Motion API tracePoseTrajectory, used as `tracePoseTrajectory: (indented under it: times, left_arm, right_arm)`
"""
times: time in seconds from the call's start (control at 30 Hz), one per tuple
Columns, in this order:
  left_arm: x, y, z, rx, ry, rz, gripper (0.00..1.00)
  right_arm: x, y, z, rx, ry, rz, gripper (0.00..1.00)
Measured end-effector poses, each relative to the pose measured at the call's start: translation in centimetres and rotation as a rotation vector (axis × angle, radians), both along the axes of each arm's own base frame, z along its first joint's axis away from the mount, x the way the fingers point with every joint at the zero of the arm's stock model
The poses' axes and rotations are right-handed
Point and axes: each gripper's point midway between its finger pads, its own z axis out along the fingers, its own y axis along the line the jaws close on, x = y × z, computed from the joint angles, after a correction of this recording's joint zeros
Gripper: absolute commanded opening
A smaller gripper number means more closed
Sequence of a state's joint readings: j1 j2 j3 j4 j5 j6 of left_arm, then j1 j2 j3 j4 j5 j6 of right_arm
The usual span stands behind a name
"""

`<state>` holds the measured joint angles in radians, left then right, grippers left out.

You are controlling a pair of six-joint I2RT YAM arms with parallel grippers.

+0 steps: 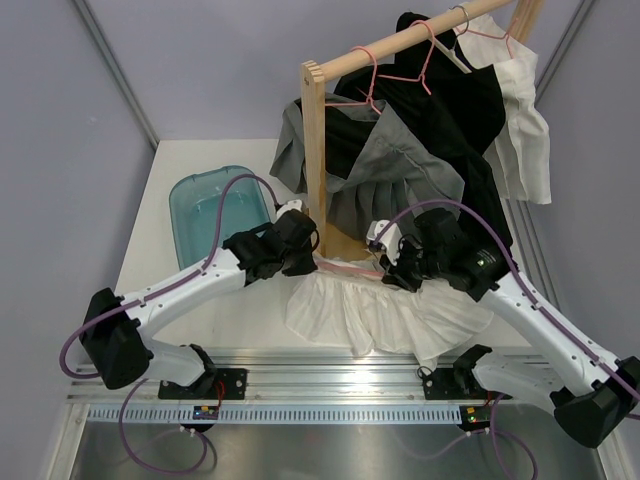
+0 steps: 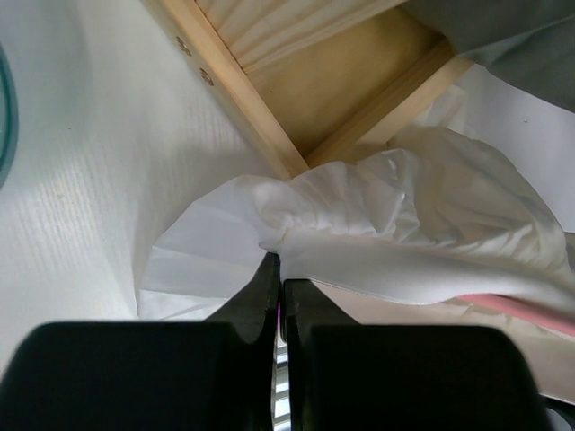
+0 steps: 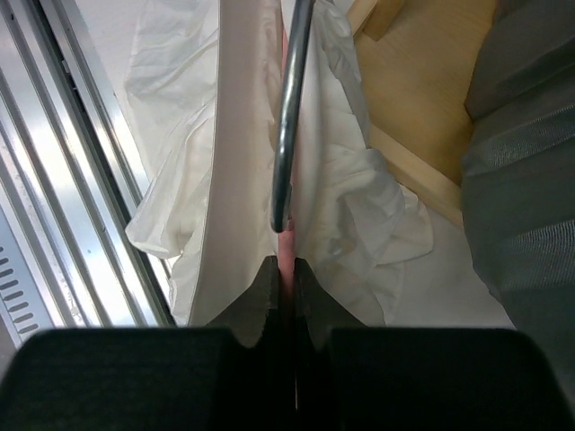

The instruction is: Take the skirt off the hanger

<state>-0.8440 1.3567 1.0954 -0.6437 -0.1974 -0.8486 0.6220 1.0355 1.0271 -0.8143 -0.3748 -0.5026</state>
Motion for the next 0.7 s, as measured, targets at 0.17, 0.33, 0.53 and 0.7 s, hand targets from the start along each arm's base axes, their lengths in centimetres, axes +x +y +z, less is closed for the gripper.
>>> tracePoseTrajectory:
  times: [0.17,0.33,0.53,0.7]
  left_arm:
    - [0.3,1.0,-0.2,0.008,0.007,0.014,0.00]
    - [0.1,2.0,-1.0,-0.003,0.027,0.022,0.00]
    - [-0.1,2.6,-1.2,-0.038,0.023,0.019,0.00]
    - [-0.9,2.2,-1.1,-0.109,0.010,-0.021,0.00]
  right_arm:
    - [-0.9,-0.8,0.4,0.027,-0.095,0.037,0.00]
    - [-1.4,-1.0,2.0,0.069,-0.178,0.059,0.00]
    - [-2.2,-1.2,2.5,0.101,-0.218,0.077,0.00]
    - [-2.9,-0.8,3.4,0.167,-0.186,0.051,0.00]
